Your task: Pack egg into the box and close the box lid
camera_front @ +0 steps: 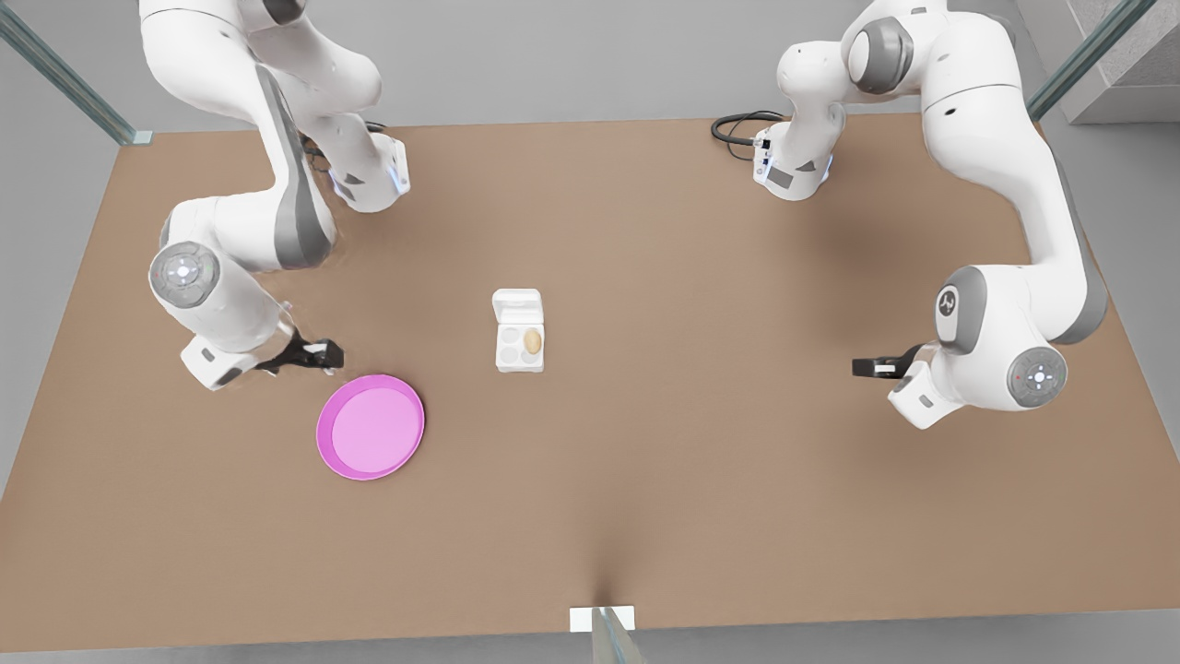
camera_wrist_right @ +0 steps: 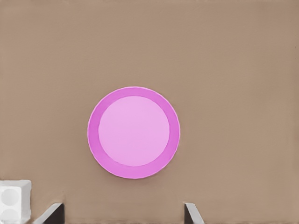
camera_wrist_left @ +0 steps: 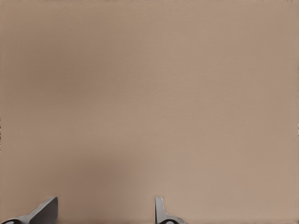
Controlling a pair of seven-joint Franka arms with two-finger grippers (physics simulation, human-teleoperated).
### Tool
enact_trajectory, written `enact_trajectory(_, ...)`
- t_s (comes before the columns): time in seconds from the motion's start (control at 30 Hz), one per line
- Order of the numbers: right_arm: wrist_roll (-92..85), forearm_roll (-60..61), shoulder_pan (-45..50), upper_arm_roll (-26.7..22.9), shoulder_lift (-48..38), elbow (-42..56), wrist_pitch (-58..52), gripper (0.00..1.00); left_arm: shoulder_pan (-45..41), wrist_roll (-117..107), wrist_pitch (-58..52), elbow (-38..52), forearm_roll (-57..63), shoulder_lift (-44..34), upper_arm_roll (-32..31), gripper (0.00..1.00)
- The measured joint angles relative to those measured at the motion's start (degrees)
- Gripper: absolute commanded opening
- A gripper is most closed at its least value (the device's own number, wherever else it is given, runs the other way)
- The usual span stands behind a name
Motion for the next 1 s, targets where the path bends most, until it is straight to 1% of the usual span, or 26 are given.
enact_trajectory(0.03, -0.56, 0.62, -3.78, -0.29, -0.64, 4.38, -6.61, 1.00, -0.32, 0.00, -0.17, 0.08, 0.03, -0.04, -0.01, 1.00)
enact_trajectory(0.07, -2.53, 2.22, -6.01, -0.29, -1.45, 5.01, -8.40, 1.00, -0.30, 0.00, -0.27, 0.10, 0.06, -0.11, 0.00, 1.00)
enact_trajectory(0.13, -2.68, 2.44, -5.07, -0.10, -1.70, 5.38, -8.93, 1.00, -0.30, 0.00, -0.37, 0.19, 0.10, -0.21, 0.00, 1.00)
enact_trajectory(0.27, -2.68, 4.09, -4.83, 0.08, -1.92, 5.05, -5.49, 1.00, -0.38, 0.00, -0.47, 0.19, 0.12, -0.21, -0.05, 1.00)
enact_trajectory(0.3, -2.60, 4.15, -4.68, 0.08, -1.80, 4.78, -4.93, 1.00, -0.81, -2.25, -0.63, 0.18, 0.07, -0.60, -5.27, 1.00)
enact_trajectory(0.33, -2.34, 4.07, -4.66, 0.21, -1.82, 4.17, -3.86, 1.00, -4.42, -13.76, -0.22, 0.24, 0.10, -0.65, -10.55, 1.00)
enact_trajectory(0.37, -2.25, 4.03, -4.59, 0.26, -1.79, 3.27, -3.25, 1.00, -8.42, -16.42, 0.06, 0.30, 0.04, -0.66, -11.77, 1.00)
enact_trajectory(0.43, -2.16, 4.02, -4.57, 0.34, -1.84, 2.65, -3.22, 1.00, -11.60, -16.33, 0.73, 0.28, -0.04, 0.00, -13.52, 1.00)
enact_trajectory(0.47, -2.15, 4.02, -4.60, 0.43, -1.87, 2.60, -3.22, 1.00, -15.91, -17.40, 3.48, 0.28, 0.10, 0.54, -13.64, 0.94)
enact_trajectory(0.5, -2.10, 4.02, -4.54, 0.48, -1.75, 2.52, -3.17, 1.00, -19.17, -20.01, 3.88, 0.28, 0.11, 0.89, -13.69, 0.71)
enact_trajectory(0.53, -2.07, 4.02, -4.47, 0.52, -1.78, 2.23, -2.97, 1.00, -25.12, -28.83, 6.69, 0.36, 0.09, 1.48, -13.71, 0.69)
enact_trajectory(0.57, -2.07, 4.02, -4.44, 0.52, -1.84, 2.21, -2.99, 1.00, -29.15, -33.57, 8.27, 0.37, 0.00, 1.54, -14.13, 0.47)
enact_trajectory(0.6, -2.07, 4.02, -4.49, 0.52, -1.80, 2.16, -3.01, 1.00, -32.24, -34.84, 8.03, 0.41, -0.69, 1.54, -14.16, 0.42)
enact_trajectory(0.67, -2.07, 4.02, -4.54, 0.61, -1.87, 2.19, -2.96, 1.00, -35.58, -36.43, 8.86, 1.83, -3.20, 3.13, -14.17, 0.41)
enact_trajectory(0.77, -2.07, 4.11, -4.49, 0.69, -1.96, 2.30, -3.01, 1.00, -40.33, -46.54, 11.51, 2.74, -7.70, 5.25, -14.10, 0.42)
enact_trajectory(0.87, -1.98, 4.11, -4.53, 0.70, -2.14, 2.39, -3.04, 1.00, -43.04, -47.01, 14.79, 2.61, -9.82, 7.51, -14.16, 0.42)
enact_trajectory(1.0, -1.89, 4.11, -4.51, 0.70, -2.05, 2.43, -3.04, 1.00, -44.07, -46.68, 22.34, 2.65, -10.82, 10.45, -14.01, 0.42)
